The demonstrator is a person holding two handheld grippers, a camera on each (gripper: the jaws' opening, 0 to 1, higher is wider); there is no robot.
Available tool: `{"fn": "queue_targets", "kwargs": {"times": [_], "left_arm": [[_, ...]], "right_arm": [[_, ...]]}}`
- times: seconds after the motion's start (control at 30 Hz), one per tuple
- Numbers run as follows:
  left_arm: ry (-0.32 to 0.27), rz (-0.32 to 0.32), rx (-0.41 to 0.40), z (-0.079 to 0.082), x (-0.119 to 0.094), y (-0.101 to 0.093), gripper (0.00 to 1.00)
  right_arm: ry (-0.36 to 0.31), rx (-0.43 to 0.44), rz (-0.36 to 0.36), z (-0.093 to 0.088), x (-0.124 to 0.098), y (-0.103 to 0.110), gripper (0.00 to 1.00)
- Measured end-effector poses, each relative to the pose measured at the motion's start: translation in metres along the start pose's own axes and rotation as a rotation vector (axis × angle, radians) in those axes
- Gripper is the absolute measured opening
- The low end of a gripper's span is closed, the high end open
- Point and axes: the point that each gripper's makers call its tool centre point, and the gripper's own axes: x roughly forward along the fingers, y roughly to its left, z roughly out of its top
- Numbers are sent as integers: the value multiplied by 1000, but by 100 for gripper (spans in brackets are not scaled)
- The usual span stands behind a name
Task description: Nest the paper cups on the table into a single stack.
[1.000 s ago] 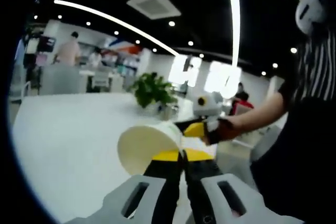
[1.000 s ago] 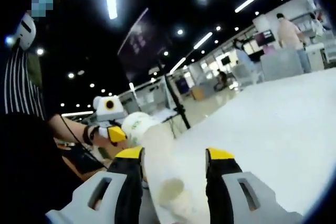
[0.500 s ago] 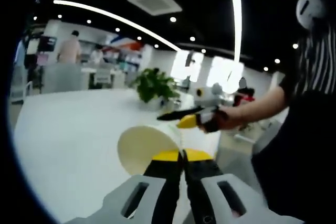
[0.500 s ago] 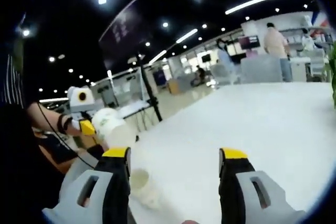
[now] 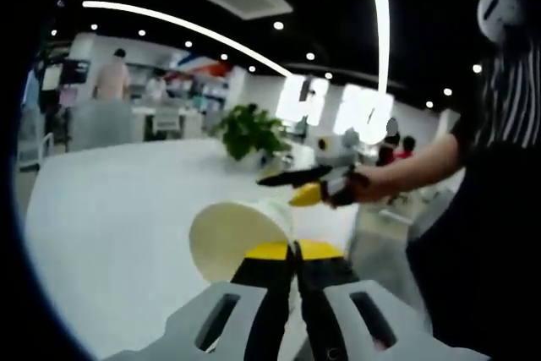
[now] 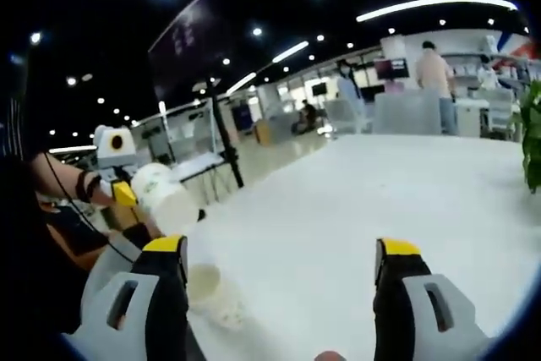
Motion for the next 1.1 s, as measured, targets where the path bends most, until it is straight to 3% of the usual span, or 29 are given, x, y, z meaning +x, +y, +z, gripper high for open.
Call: {"fn": "queue_targets", "kwargs": {"times": [0.1, 0.53, 0.9, 1.1], "left_arm": [[12, -4, -6, -3, -1, -1, 0], [36, -13, 18, -1, 0, 1, 0], [126, -43, 110, 1, 0, -2, 0], [214, -66, 164, -7, -1, -2, 0]], "right_arm": [[-18, 18, 4, 2, 1, 1, 100], [-17, 13, -3, 3, -2, -3, 100], [-16, 3, -22, 1, -6, -7, 100], [-15, 7, -32, 0, -8, -10, 100]]}}
